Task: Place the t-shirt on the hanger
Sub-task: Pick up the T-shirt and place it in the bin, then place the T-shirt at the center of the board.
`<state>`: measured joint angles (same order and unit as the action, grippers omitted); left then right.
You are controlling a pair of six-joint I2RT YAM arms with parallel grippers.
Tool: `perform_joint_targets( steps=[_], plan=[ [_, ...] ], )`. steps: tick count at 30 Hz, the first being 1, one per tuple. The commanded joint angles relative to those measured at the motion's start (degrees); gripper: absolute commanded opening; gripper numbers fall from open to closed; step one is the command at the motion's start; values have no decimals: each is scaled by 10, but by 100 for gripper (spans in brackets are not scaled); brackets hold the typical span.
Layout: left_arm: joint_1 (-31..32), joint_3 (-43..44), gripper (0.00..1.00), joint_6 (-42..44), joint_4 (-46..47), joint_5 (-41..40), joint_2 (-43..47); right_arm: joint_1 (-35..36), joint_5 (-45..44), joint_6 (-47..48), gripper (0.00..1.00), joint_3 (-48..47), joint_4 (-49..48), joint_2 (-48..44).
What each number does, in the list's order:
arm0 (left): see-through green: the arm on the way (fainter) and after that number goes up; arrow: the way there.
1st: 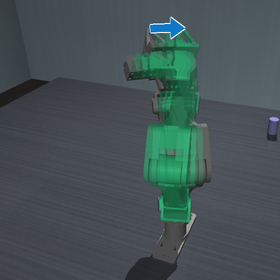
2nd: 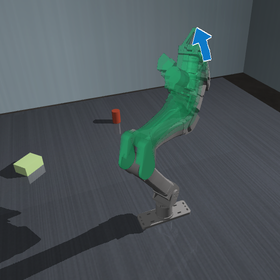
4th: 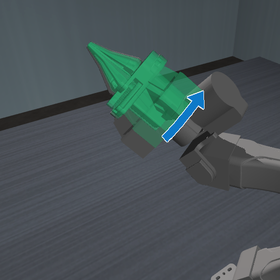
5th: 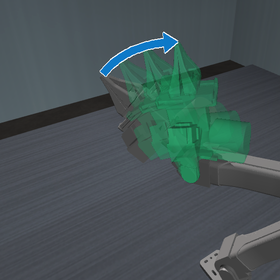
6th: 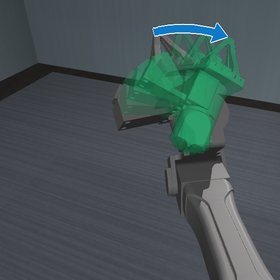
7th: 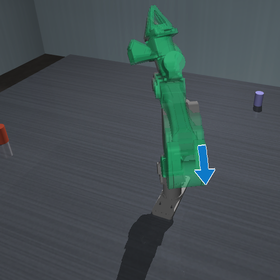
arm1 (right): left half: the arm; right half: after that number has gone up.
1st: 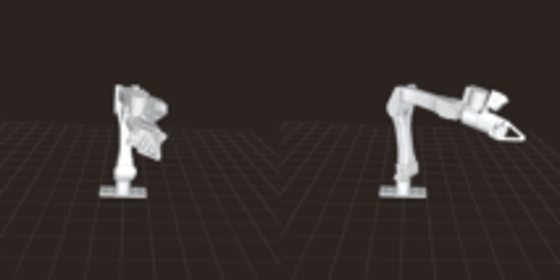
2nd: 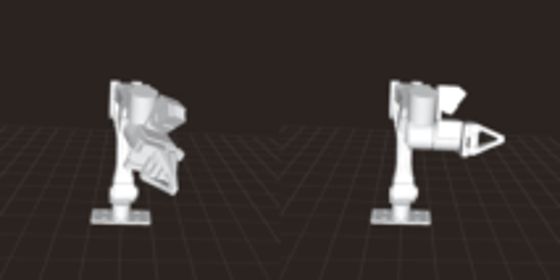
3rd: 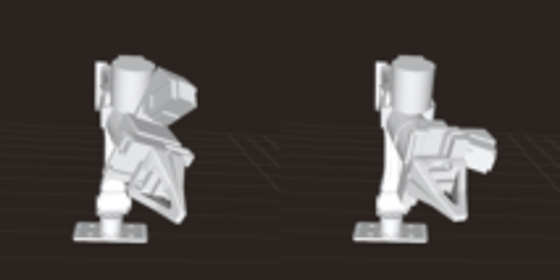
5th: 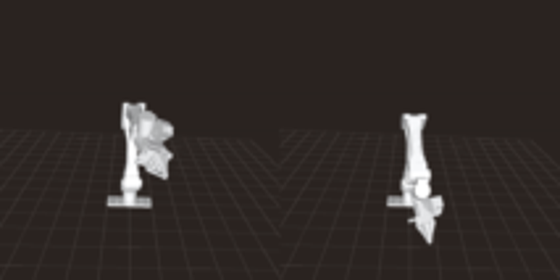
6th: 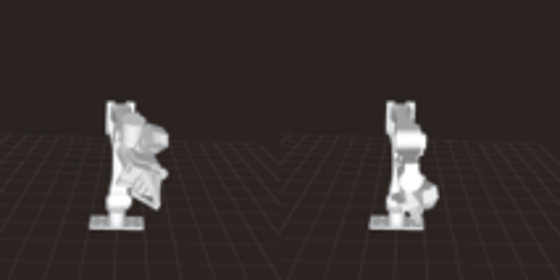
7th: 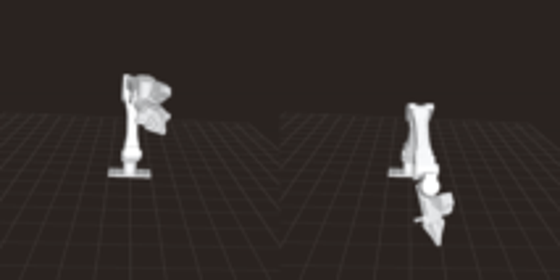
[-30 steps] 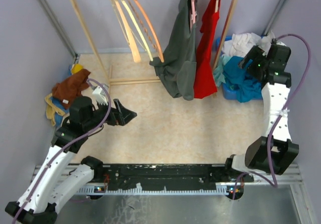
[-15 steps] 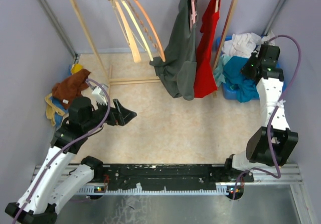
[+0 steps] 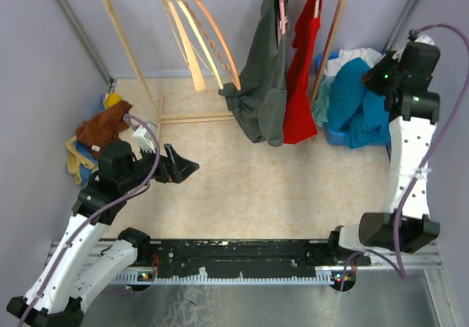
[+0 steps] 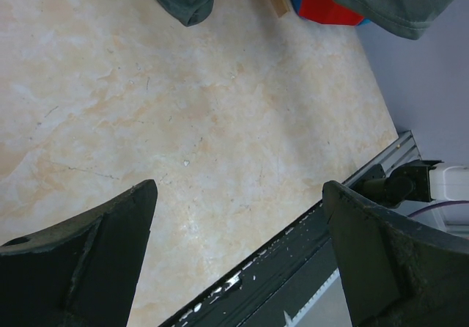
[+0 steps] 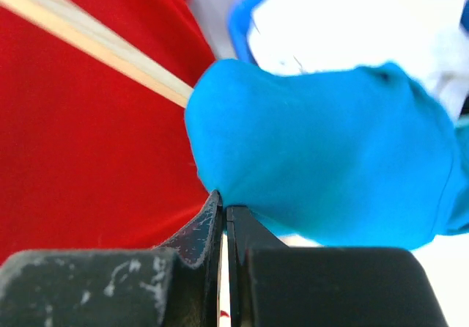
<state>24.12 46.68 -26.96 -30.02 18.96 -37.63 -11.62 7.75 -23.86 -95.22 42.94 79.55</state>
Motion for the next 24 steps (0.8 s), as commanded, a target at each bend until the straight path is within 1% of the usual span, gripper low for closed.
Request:
perform_joint_targets(
  steps=[1,7,10,12,14,17,21,24],
  plan=[
    [1,35,100,6,-10,3,5,4,40,-18,0,-135,17,-81],
    [1,62,100,16,-36,-7,8,3,99,-47,0,-306,67,-94],
    [1,70,100,19,-46,-11,13,4,132,-67,0,-381,75,-91],
    [1,72,100,21,-53,-13,19,4,141,-80,0,-408,74,-91],
    [1,72,100,21,-55,-14,27,4,141,-86,0,-415,77,-92],
    [1,70,100,21,-64,-16,35,4,171,-99,0,-389,69,-104],
    [1,69,100,24,-75,-21,42,4,251,-140,0,-262,-21,-172],
    [1,69,100,26,-76,-21,43,4,372,-208,0,-163,-124,-213]
  ],
)
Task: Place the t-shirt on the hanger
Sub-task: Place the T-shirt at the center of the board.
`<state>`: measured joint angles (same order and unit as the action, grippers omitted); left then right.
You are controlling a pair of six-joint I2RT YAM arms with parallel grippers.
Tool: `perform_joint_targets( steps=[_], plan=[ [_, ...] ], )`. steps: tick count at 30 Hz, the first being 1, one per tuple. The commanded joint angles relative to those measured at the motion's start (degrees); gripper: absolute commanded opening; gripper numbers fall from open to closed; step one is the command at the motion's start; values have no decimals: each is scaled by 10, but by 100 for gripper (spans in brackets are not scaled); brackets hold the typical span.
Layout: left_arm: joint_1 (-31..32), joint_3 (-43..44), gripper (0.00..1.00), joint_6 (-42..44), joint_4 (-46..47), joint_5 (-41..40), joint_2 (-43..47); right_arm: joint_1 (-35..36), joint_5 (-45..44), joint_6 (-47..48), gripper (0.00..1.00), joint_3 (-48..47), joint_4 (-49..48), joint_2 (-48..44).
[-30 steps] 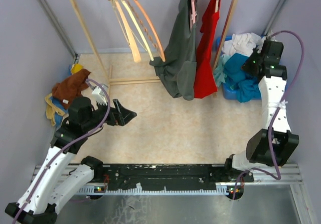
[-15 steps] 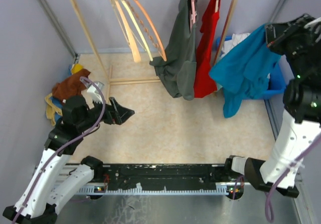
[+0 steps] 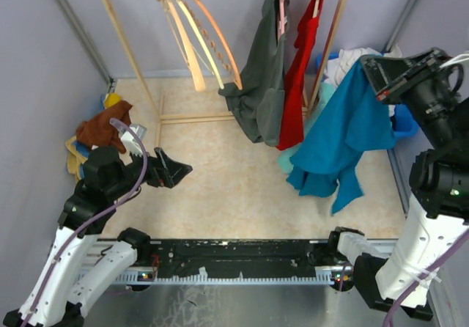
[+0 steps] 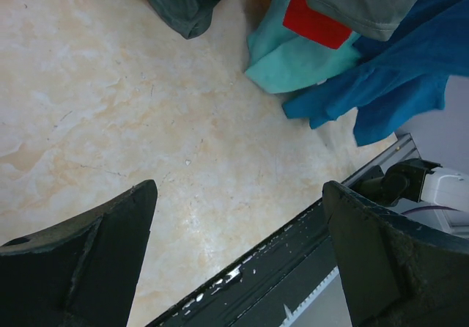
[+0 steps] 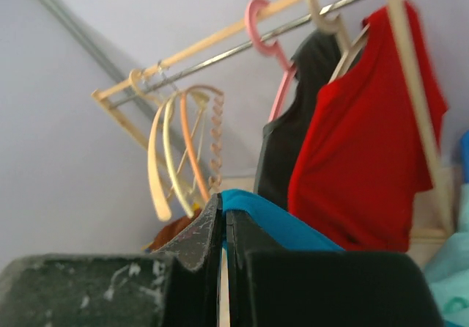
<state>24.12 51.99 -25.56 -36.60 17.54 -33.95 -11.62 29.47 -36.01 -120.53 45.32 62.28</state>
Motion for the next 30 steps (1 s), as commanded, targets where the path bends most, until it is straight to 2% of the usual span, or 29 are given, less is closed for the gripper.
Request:
perform_joint_targets(
  steps=[1,3,10,13,19,21,23,30],
  plan=[
    [1,16,100,12,-10,-6,6,4,190,-123,0,125,-204,-59],
    [1,14,100,12,-8,-5,5,5,232,-187,0,181,-277,-91],
    [1,11,100,11,2,4,0,21,265,-260,0,328,-320,-170],
    [1,13,100,14,16,28,-4,31,274,-260,0,402,-289,-176],
    [1,0,100,19,84,174,-20,98,253,-193,0,475,-227,-131],
    [1,-11,100,14,101,192,-20,145,214,-161,0,472,-202,-111],
    [1,-22,100,10,114,207,-21,220,160,-144,0,471,-198,-90],
    [1,-40,100,11,107,202,-10,550,-96,-86,0,434,-166,-8]
  ],
)
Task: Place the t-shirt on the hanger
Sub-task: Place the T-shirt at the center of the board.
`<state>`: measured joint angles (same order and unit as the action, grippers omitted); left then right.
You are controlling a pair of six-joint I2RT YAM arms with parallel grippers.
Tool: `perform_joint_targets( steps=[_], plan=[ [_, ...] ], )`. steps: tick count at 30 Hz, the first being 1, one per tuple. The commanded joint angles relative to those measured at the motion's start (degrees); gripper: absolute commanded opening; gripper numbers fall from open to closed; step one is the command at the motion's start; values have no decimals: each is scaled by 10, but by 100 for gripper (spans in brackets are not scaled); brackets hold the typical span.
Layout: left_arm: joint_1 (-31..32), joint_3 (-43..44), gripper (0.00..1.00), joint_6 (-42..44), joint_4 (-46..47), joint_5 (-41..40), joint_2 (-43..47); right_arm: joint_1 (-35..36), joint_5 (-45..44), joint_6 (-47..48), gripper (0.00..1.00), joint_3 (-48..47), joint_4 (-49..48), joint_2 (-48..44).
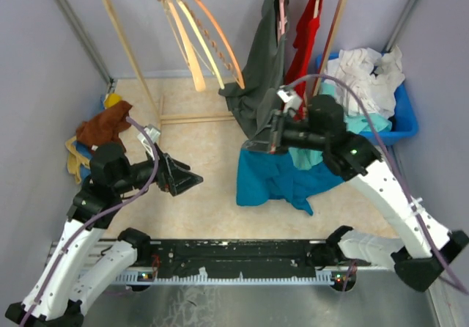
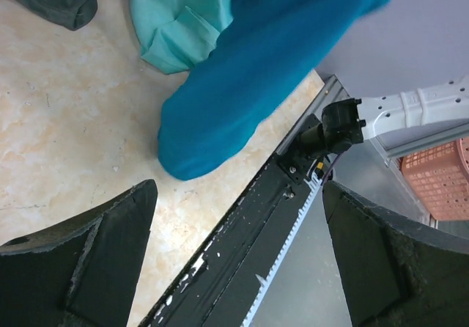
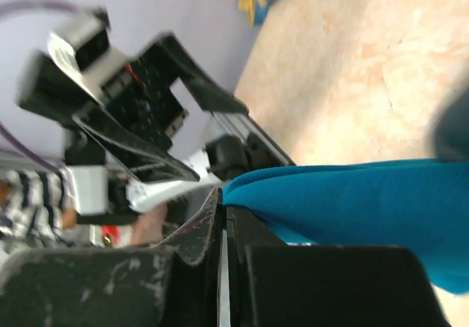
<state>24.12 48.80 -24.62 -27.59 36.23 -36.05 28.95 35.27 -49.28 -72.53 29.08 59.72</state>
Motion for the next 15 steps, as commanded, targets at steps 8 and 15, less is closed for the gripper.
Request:
perform_joint_targets(
  steps=[8,15],
  plan=[
    [1,-22,100,3,-2,4,30,308,-278,89,0,-119,30,121],
    [1,-37,100,3,-5,-14,34,309,-394,122,66,-148,150,81]
  ],
)
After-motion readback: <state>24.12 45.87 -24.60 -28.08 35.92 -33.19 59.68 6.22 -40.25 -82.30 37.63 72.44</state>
